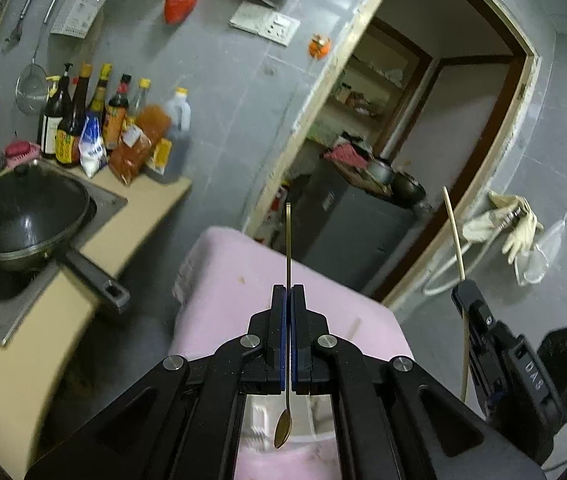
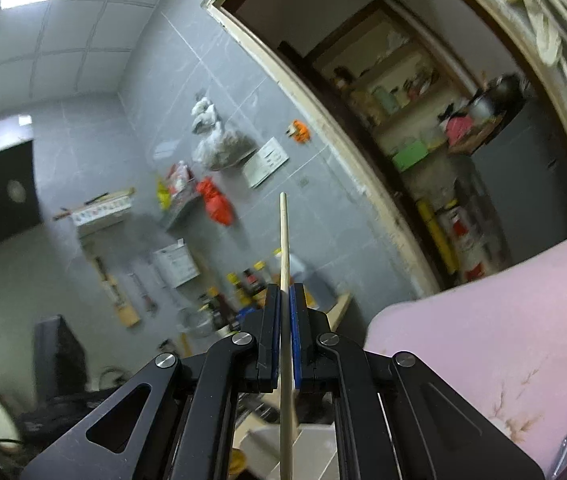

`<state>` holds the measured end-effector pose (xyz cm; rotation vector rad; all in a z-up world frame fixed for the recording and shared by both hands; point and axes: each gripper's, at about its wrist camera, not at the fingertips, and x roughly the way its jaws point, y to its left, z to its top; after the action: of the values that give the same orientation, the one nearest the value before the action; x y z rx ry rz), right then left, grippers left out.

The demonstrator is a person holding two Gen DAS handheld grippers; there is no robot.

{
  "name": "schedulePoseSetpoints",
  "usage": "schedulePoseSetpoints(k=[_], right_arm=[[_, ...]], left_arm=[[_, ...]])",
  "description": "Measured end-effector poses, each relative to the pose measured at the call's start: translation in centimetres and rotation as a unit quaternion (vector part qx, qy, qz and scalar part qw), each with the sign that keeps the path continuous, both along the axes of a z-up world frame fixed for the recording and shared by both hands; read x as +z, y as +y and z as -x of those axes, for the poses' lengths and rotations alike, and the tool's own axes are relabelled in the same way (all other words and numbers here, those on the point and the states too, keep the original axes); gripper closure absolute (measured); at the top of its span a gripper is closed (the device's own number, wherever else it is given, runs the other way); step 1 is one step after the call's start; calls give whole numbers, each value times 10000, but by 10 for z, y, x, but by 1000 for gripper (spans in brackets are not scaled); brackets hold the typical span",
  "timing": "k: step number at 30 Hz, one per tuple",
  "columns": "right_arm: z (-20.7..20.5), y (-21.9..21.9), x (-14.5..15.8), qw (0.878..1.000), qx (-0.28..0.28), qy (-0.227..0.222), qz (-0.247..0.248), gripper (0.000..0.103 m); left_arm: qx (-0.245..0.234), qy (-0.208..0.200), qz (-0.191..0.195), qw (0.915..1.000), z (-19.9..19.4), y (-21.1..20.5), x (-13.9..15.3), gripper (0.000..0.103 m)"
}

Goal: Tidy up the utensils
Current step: 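Lift the gold spoon with the left tool while the right tool carries the chopstick to the caddy, then release the gold spoon into the caddy while the right tool releases the chopstick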

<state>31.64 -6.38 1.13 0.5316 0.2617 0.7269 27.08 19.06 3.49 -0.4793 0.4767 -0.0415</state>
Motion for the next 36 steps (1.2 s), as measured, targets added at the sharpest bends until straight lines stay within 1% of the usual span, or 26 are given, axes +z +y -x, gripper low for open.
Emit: schedulePoseSetpoints(k=[3, 7, 11, 15, 21, 30, 33, 36], right_arm=[[8, 24, -4, 9974, -484, -346, 410, 100], [21, 47, -25, 9880, -927, -836, 915, 100], [24, 60, -48, 9789, -1216, -1088, 1235, 100], [19, 63, -64, 9735, -1444, -1138, 1359, 100], [26, 72, -75, 9633, -1591, -1421, 1628, 100], [35, 80, -88, 9451, -1782, -1869, 2004, 100], [36, 82, -91, 9423, -1792, -1952, 2047, 100], [36, 82, -95, 9419, -1788, -1959, 2058, 100]], left_arm=[[76, -46, -18, 10000, -11, 15, -8, 103], [41, -7, 10, 10000, -22, 23, -25, 103], [-19, -14, -33, 10000, -27, 21, -38, 103], [-59, -87, -157, 9998, -29, 17, -46, 103], [-98, -120, -433, 9989, -26, 7, -56, 103], [-133, -122, -659, 9977, -21, -4, -66, 103], [-119, -125, -698, 9974, -19, -4, -69, 103], [-110, -119, -737, 9971, -18, -6, -71, 103]])
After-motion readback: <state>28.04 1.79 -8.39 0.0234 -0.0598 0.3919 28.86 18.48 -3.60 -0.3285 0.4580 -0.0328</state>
